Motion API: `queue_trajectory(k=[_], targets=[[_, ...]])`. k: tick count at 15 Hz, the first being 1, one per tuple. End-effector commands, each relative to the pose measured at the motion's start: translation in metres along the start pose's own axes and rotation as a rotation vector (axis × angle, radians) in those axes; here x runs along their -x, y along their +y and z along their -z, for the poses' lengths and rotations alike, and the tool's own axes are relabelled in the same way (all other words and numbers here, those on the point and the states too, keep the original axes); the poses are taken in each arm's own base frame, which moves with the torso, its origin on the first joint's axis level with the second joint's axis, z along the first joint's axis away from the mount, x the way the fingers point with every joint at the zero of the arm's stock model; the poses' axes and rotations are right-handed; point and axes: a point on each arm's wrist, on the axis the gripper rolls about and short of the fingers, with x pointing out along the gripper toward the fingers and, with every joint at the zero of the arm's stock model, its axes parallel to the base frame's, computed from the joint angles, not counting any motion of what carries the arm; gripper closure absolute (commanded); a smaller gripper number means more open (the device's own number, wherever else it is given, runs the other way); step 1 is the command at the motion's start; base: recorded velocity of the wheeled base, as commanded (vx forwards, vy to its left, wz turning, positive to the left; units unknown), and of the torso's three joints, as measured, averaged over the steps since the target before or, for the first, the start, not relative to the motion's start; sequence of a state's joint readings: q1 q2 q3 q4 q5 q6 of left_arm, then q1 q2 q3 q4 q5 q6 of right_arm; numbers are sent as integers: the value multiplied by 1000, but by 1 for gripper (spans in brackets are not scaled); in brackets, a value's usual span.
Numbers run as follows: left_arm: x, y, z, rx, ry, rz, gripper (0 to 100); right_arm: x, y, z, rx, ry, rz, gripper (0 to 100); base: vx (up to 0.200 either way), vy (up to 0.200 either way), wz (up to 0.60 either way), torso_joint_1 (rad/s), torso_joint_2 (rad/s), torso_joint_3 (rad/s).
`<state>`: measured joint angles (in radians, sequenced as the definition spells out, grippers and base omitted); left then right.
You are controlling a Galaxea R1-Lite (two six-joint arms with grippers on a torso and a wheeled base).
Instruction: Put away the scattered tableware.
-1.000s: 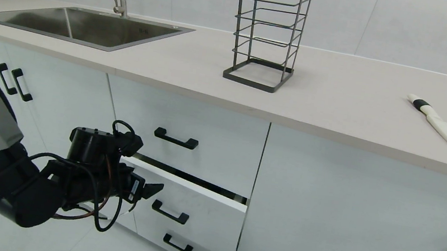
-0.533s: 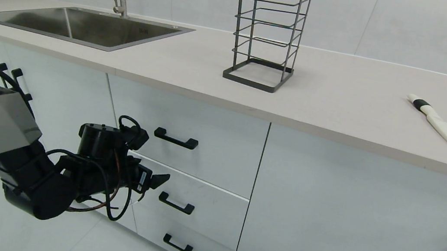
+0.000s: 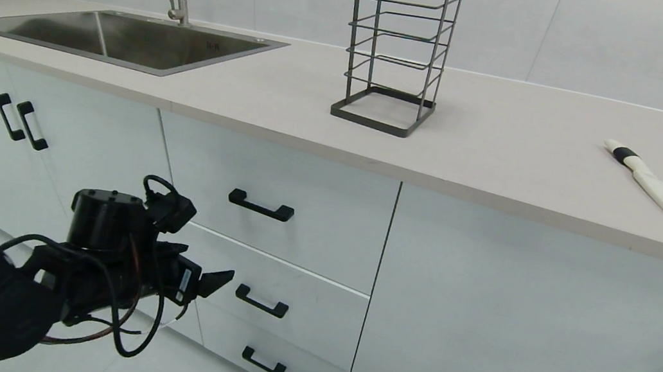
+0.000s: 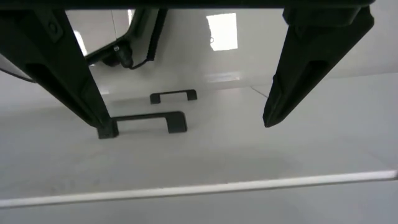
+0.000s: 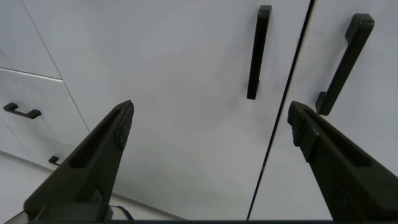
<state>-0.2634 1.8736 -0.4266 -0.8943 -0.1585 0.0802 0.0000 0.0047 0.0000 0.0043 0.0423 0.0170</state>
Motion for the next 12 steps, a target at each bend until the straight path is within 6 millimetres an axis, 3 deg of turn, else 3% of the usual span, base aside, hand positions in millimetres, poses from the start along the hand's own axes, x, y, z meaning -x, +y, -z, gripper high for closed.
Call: queue_trajectory(k=[1,3,8,12], targets=[[64,-2,2,6,-95,-38,0,0,0,0,0,2,-1,0,0,0,0,0,0,0],[112,1,19,25,-181,-97,0,0,0,0,0,2,-1,0,0,0,0,0,0,0],[202,-25,38,-46,-514,-138,0,0,0,0,0,2,-1,0,0,0,0,0,0,0],[241,-42,76,-52,-550,-154,0,0,0,0,0,2,-1,0,0,0,0,0,0,0]])
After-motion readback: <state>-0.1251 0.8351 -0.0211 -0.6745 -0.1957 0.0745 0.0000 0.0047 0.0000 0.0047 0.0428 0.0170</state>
